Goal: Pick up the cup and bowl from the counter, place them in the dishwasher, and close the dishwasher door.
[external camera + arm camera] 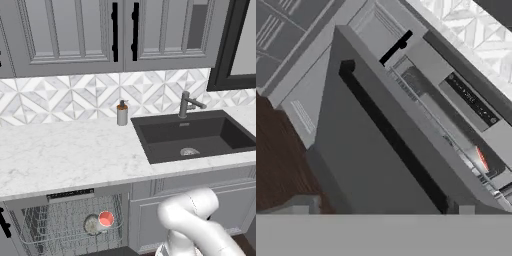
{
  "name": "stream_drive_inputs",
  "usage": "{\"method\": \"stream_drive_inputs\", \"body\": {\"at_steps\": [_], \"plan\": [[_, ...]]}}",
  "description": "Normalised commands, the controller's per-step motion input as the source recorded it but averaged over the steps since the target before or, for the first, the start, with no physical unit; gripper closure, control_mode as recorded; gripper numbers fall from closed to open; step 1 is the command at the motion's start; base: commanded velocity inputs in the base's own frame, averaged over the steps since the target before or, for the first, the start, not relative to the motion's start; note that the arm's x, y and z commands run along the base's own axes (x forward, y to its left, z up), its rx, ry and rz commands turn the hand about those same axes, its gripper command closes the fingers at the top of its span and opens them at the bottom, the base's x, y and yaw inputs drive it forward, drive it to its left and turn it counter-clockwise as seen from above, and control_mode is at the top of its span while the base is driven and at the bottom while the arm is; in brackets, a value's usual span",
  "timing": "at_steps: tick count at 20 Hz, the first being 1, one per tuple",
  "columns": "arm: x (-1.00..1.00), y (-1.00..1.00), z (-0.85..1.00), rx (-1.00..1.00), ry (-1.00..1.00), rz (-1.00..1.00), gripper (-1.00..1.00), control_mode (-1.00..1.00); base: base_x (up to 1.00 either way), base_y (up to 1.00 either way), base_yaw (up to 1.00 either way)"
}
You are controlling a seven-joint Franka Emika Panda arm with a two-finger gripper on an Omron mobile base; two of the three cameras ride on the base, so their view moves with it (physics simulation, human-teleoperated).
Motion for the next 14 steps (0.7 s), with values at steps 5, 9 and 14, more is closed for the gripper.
{"method": "stream_drive_inputs", "body": {"at_steps": [5, 9, 14], "plan": [[0.23, 0.25, -0.91, -0.33, -0.4, 0.02, -1.0, -1.0, 0.0, 0.0, 0.0], [0.7, 0.0, -0.86, -0.2, -0.26, 0.02, -1.0, -1.0, 0.0, 0.0, 0.0], [0.89, 0.0, -0.65, -0.12, -0.06, 0.0, -1.0, -1.0, 0.0, 0.0, 0.0]]}}
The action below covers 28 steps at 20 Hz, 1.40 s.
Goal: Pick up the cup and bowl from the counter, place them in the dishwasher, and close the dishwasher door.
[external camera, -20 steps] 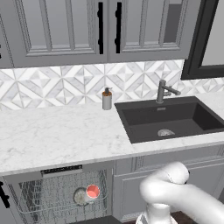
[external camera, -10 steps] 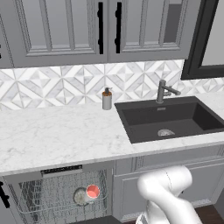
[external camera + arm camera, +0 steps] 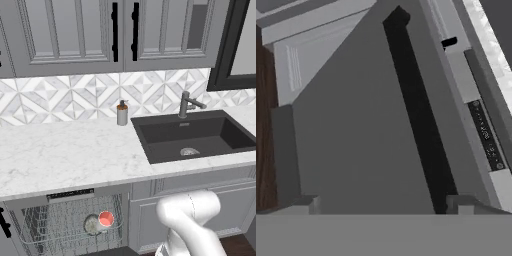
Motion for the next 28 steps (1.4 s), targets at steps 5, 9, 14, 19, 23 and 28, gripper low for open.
{"method": "stream_drive_inputs", "body": {"at_steps": [5, 9, 14, 19, 23, 28], "plan": [[0.62, 0.29, -0.81, -0.21, -0.16, 0.0, -1.0, -1.0, 0.0, 0.0, 0.0], [0.58, 0.59, -1.0, -0.32, -0.24, 0.0, -1.0, -1.0, 0.0, 0.0, 0.0], [0.38, 1.0, -1.0, -0.46, -0.29, -0.01, -1.0, -1.0, 0.0, 0.0, 0.0], [0.23, 0.7, -0.99, -0.42, -0.32, 0.0, -1.0, -1.0, 0.0, 0.0, 0.0], [0.86, -0.08, -0.82, -0.12, -0.35, 0.0, -1.0, -1.0, 0.0, 0.0, 0.0], [1.0, -0.46, -0.69, -0.01, -0.4, 0.0, -1.0, -1.0, 0.0, 0.0, 0.0]]}}
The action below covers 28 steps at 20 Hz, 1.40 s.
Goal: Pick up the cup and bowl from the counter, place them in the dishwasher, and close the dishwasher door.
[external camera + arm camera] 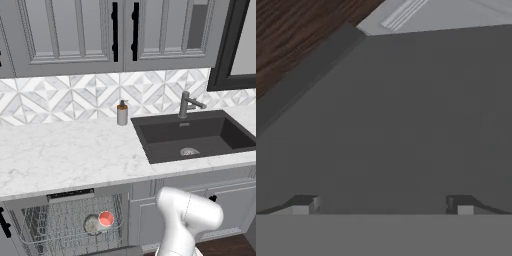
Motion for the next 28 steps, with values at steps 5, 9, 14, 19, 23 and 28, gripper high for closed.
{"method": "stream_drive_inputs", "body": {"at_steps": [5, 9, 14, 19, 23, 28], "plan": [[1.0, -0.37, -0.75, -0.01, -0.36, 0.0, -1.0, -1.0, 0.0, 0.0, 0.0], [1.0, -0.25, -0.89, 0.0, -0.24, 0.0, -1.0, -1.0, 0.0, 0.0, 0.0], [1.0, -0.23, -0.79, 0.0, -0.25, 0.0, -1.0, -1.0, 0.0, 0.0, 0.0], [1.0, -0.56, -0.84, 0.0, -0.3, 0.01, -1.0, -1.0, 0.0, 0.0, 0.0], [1.0, -0.78, -0.8, 0.0, -0.39, 0.01, -1.0, -1.0, 0.0, 0.0, 0.0], [1.0, -0.78, -0.79, 0.0, -0.35, 0.0, -1.0, -1.0, 0.0, 0.0, 0.0]]}}
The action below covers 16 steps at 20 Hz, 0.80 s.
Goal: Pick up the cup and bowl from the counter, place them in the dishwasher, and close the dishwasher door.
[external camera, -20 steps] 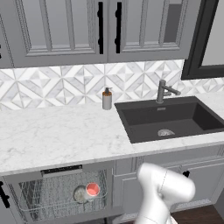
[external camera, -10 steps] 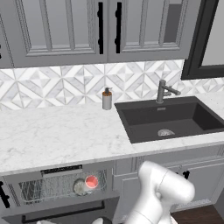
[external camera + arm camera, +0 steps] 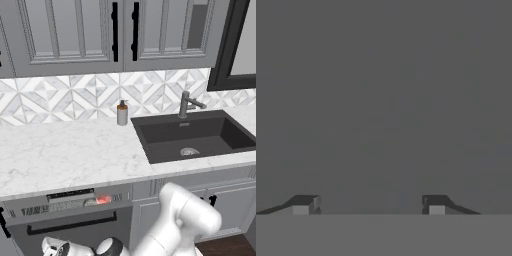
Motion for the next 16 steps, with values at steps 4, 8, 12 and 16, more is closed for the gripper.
{"method": "stream_drive_inputs", "body": {"at_steps": [4, 8, 12, 16], "plan": [[1.0, -0.79, -0.73, 0.0, -0.29, 0.0, -1.0, -1.0, 0.0, 0.0, 0.0], [1.0, -0.85, -0.78, 0.0, -0.29, 0.0, -1.0, -1.0, 0.0, 0.0, 0.0], [1.0, -0.87, -0.8, 0.0, -0.26, 0.0, -1.0, -1.0, 0.0, 0.0, 0.0], [0.97, -0.89, -0.7, 0.0, -0.2, 0.0, -1.0, -1.0, 0.0, 0.0, 0.0]]}}
